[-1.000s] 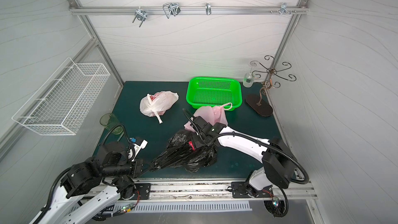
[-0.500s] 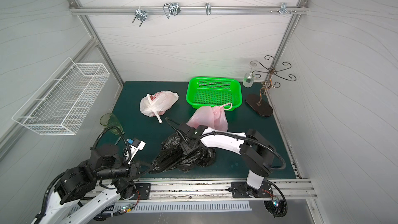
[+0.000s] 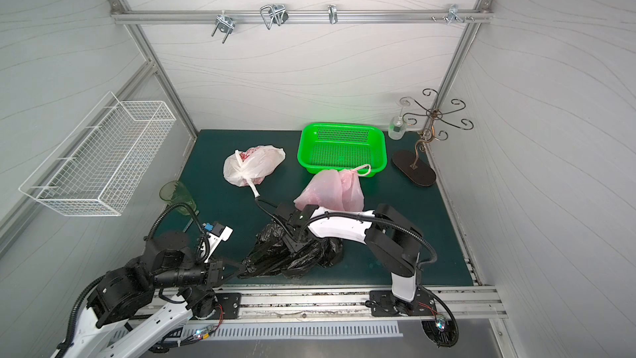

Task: Untie the knot of a plastic bag & take out the apple
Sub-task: Pick up the apple from the plastic bag.

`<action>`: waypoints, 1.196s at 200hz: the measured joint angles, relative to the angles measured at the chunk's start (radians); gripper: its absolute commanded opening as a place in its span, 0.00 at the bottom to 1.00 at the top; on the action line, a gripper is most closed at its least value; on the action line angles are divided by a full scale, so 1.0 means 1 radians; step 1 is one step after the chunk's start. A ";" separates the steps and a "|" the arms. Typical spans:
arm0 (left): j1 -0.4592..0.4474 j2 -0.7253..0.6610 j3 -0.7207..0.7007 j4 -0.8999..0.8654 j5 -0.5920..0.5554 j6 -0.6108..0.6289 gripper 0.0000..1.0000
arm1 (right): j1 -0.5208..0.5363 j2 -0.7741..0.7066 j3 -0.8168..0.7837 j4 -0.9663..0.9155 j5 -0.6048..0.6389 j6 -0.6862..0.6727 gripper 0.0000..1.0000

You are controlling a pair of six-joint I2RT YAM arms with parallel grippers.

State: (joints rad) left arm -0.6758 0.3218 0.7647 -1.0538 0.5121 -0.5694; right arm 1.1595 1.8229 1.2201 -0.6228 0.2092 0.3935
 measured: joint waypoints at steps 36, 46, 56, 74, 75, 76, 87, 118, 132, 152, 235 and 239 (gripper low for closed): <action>0.000 -0.002 0.000 0.000 0.000 0.000 0.00 | -0.004 -0.025 -0.002 -0.002 0.003 -0.002 0.49; 0.000 -0.002 0.000 0.000 0.000 0.000 0.00 | -0.007 -0.050 -0.002 -0.008 0.005 -0.002 0.47; 0.000 -0.002 0.000 0.000 0.000 0.001 0.00 | -0.010 -0.087 -0.005 -0.015 0.006 -0.002 0.44; 0.000 0.000 0.000 0.000 0.000 0.002 0.00 | -0.022 -0.179 -0.018 -0.023 0.004 -0.002 0.38; 0.000 0.000 0.000 0.000 0.000 0.002 0.00 | -0.023 -0.187 -0.019 -0.024 0.003 -0.002 0.38; 0.000 0.000 0.000 0.000 0.000 0.002 0.00 | -0.024 -0.192 -0.020 -0.024 0.002 -0.002 0.38; 0.000 0.000 0.000 0.000 0.000 0.002 0.00 | -0.040 -0.259 -0.034 -0.027 -0.010 -0.001 0.38; 0.000 0.000 0.000 0.000 0.000 0.005 0.00 | -0.122 -0.402 -0.084 -0.032 -0.059 0.000 0.36; 0.000 0.000 0.000 0.000 -0.002 0.006 0.00 | -0.150 -0.422 -0.103 -0.032 -0.074 -0.001 0.37; 0.000 0.002 0.000 0.000 -0.009 0.008 0.00 | -0.154 -0.434 -0.130 -0.033 -0.126 -0.006 0.38; 0.000 0.077 0.011 -0.002 -0.121 0.003 0.27 | -0.150 -0.586 -0.203 -0.122 -0.197 -0.063 0.37; 0.000 0.088 0.014 -0.001 -0.130 0.003 0.31 | -0.149 -0.603 -0.209 -0.125 -0.201 -0.064 0.37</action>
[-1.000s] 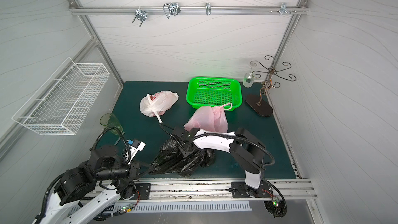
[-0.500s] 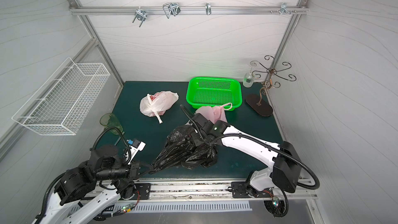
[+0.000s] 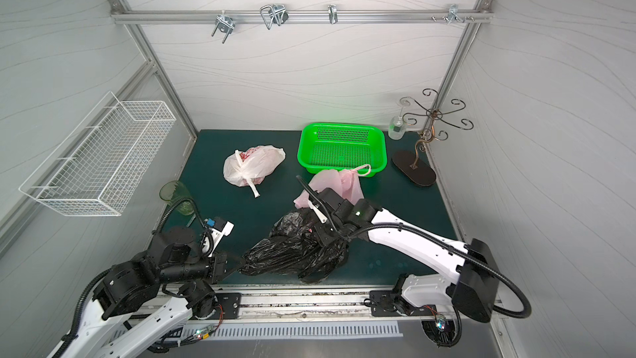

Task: Untie the knot of a plastic bag & take out the apple
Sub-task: Pick up the apple from the plastic bag.

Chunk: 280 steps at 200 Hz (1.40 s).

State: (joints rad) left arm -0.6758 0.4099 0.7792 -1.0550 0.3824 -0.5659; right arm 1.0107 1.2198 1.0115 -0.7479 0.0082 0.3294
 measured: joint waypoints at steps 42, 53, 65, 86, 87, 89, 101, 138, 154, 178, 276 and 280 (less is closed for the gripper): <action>0.000 0.180 0.031 0.161 -0.006 -0.020 0.57 | 0.089 -0.103 -0.016 -0.024 -0.094 -0.017 0.36; 0.000 0.268 0.063 0.216 0.017 -0.010 0.66 | 0.113 -0.098 -0.016 -0.032 -0.118 -0.017 0.36; 0.000 0.349 0.107 0.278 0.048 -0.008 0.78 | 0.132 -0.095 -0.016 -0.042 -0.133 -0.017 0.36; 0.000 0.443 0.151 0.403 0.099 -0.018 0.87 | 0.142 -0.099 -0.016 -0.047 -0.142 -0.017 0.36; 0.000 0.446 0.152 0.410 0.105 -0.021 0.87 | 0.143 -0.099 -0.016 -0.046 -0.142 -0.017 0.36; 0.000 0.450 0.154 0.420 0.110 -0.024 0.87 | 0.143 -0.100 -0.016 -0.047 -0.142 -0.017 0.36; 0.000 0.475 0.168 0.466 0.138 -0.031 0.93 | 0.148 -0.104 -0.016 -0.047 -0.140 -0.022 0.36; 0.000 0.544 0.221 0.555 0.230 -0.069 0.87 | 0.150 -0.097 -0.016 -0.060 -0.088 -0.032 0.36; -0.003 0.555 0.220 0.607 0.284 -0.108 0.82 | 0.150 -0.097 -0.016 -0.061 -0.063 -0.034 0.36; -0.021 0.561 0.180 0.699 0.328 -0.153 0.79 | 0.150 -0.111 -0.016 -0.060 -0.044 -0.036 0.37; -0.100 0.622 0.030 0.782 0.328 -0.161 0.74 | 0.146 -0.235 -0.016 -0.035 -0.048 -0.043 0.37; -0.100 0.623 0.029 0.788 0.328 -0.162 0.74 | 0.145 -0.238 -0.016 -0.034 -0.049 -0.043 0.37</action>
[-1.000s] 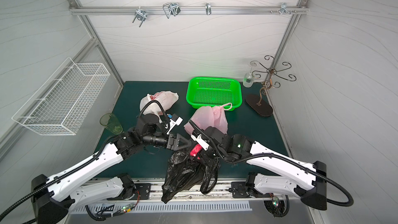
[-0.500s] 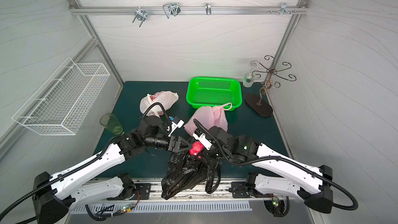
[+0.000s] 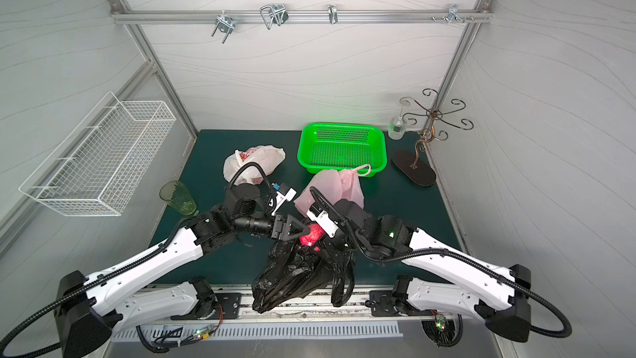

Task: Untie the knot of a plastic bag & take out the apple
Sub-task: Pick up the apple from the plastic bag.

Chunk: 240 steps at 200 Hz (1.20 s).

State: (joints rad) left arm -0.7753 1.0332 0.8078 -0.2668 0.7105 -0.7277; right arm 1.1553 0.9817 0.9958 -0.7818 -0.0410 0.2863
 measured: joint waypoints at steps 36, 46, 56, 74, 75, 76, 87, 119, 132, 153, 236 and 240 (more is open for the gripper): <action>-0.006 0.021 0.000 0.064 0.001 -0.014 0.74 | -0.013 0.003 0.000 0.032 -0.026 -0.007 0.38; -0.008 0.026 0.000 0.085 0.001 -0.022 0.73 | -0.015 0.008 0.000 0.046 -0.038 -0.008 0.38; -0.009 0.032 0.000 0.106 0.003 -0.030 0.73 | -0.016 0.009 0.000 0.061 -0.052 -0.010 0.39; -0.009 0.040 -0.001 0.147 0.005 -0.043 0.71 | -0.017 0.013 0.000 0.085 -0.083 -0.017 0.39; -0.009 0.040 -0.001 0.148 0.004 -0.044 0.71 | -0.017 0.013 0.000 0.087 -0.086 -0.017 0.39; -0.009 0.041 -0.001 0.150 0.004 -0.044 0.71 | -0.017 0.013 0.000 0.088 -0.088 -0.018 0.39; -0.008 0.045 -0.006 0.166 0.001 -0.054 0.70 | -0.018 0.019 -0.001 0.100 -0.103 -0.019 0.40; -0.006 0.053 -0.026 0.195 -0.003 -0.070 0.67 | -0.018 0.045 -0.005 0.130 -0.126 -0.025 0.49; -0.006 0.053 -0.031 0.199 -0.009 -0.074 0.66 | -0.021 0.050 -0.008 0.138 -0.133 -0.026 0.55; -0.003 0.053 -0.033 0.206 -0.021 -0.080 0.66 | -0.034 0.058 -0.009 0.150 -0.144 -0.026 0.60; -0.007 0.021 -0.071 0.251 -0.037 -0.126 0.63 | -0.089 0.127 -0.026 0.294 -0.223 -0.020 0.70; -0.007 0.018 -0.075 0.251 -0.038 -0.129 0.63 | -0.091 0.129 -0.028 0.298 -0.227 -0.018 0.67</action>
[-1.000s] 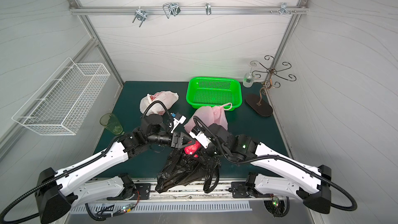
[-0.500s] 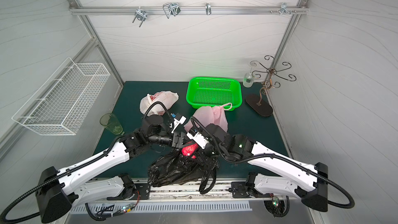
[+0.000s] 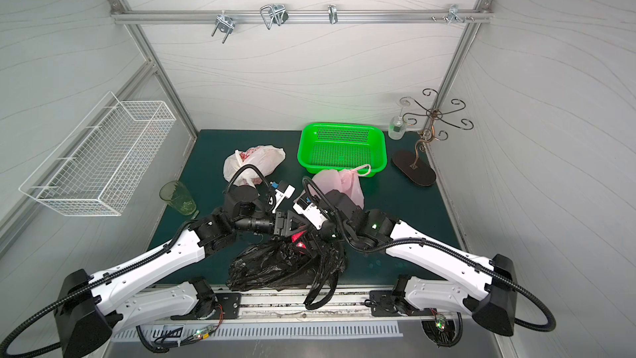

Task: Untie the knot of a plastic bag & take out the apple
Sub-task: Pick up the apple from the plastic bag.

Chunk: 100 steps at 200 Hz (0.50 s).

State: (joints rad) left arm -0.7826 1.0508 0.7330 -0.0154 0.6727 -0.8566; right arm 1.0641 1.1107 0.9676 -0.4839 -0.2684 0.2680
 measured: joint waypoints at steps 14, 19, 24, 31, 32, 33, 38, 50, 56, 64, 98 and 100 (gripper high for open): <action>0.000 -0.014 -0.016 0.000 -0.007 -0.009 0.63 | -0.004 0.009 -0.008 0.011 -0.011 0.003 0.51; 0.000 -0.022 -0.023 -0.001 -0.011 -0.011 0.63 | -0.005 0.012 -0.010 0.013 -0.018 0.009 0.45; 0.000 -0.029 -0.029 -0.002 -0.015 -0.011 0.63 | -0.006 0.015 -0.012 0.016 -0.023 0.004 0.43; 0.000 -0.039 -0.036 -0.007 -0.021 -0.010 0.63 | -0.007 0.019 -0.015 0.021 -0.028 0.012 0.43; 0.000 -0.039 -0.037 -0.008 -0.022 -0.010 0.63 | -0.007 0.019 -0.015 0.021 -0.028 0.013 0.43; 0.000 -0.042 -0.037 -0.010 -0.023 -0.010 0.63 | -0.008 0.020 -0.016 0.023 -0.029 0.011 0.43; 0.000 -0.048 -0.040 -0.018 -0.029 -0.008 0.63 | -0.008 0.021 -0.019 0.027 -0.032 0.012 0.43; 0.001 -0.068 -0.040 -0.050 -0.042 0.005 0.63 | -0.012 0.021 -0.027 0.031 -0.032 0.014 0.43; 0.004 -0.078 -0.040 -0.071 -0.051 0.016 0.63 | -0.015 0.021 -0.031 0.032 -0.032 0.014 0.43; 0.013 -0.091 -0.038 -0.103 -0.060 0.032 0.63 | -0.019 0.020 -0.038 0.033 -0.028 0.013 0.43; 0.097 -0.115 -0.006 -0.275 -0.080 0.101 0.58 | -0.048 -0.010 -0.069 0.007 -0.009 0.012 0.44; 0.103 -0.118 -0.004 -0.285 -0.081 0.105 0.58 | -0.050 -0.014 -0.071 0.003 -0.008 0.012 0.44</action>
State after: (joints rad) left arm -0.6800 0.9329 0.7292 -0.3008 0.5919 -0.7517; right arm 1.0138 1.0962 0.8963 -0.4805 -0.2764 0.2802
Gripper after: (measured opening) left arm 0.604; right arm 0.551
